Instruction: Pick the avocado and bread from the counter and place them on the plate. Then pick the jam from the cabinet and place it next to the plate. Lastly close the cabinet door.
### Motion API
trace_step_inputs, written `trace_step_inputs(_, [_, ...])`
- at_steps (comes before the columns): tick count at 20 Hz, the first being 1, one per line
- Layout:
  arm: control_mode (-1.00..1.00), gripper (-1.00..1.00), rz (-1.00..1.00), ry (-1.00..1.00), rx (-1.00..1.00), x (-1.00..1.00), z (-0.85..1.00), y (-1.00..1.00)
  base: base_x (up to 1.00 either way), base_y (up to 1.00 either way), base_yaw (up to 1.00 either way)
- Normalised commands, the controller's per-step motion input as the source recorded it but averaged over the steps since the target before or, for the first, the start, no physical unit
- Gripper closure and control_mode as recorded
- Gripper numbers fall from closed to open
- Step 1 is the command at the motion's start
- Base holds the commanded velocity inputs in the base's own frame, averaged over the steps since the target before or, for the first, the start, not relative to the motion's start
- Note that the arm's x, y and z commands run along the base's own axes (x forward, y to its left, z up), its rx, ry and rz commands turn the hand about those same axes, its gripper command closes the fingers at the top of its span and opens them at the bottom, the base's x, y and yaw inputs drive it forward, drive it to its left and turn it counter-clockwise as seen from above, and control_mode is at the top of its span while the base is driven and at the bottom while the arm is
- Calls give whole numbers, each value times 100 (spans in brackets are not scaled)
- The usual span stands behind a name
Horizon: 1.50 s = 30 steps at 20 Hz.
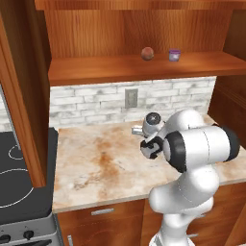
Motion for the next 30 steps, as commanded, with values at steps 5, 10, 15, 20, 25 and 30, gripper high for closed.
trace_step_inputs(5, [-100, 100, -21, -3, -7, -4, 51, -60, 0, 0, 0])
trace_step_inputs(10, [-100, 100, -23, 0, -11, 0, 21, -64, 0, 0, 0])
trace_step_inputs(15, [-100, 100, -18, -1, -10, 0, -1, -87, 0, 0, 0])
trace_step_inputs(20, [-100, 100, -14, -2, -9, 0, -5, -98, 0, 0, 0])
trace_step_inputs(25, [-100, 100, -13, 0, -4, -6, -19, -100, 0, 0, 0])
trace_step_inputs(30, [-100, 100, -11, 1, 1, -9, -19, -100, 0, 0, 0])
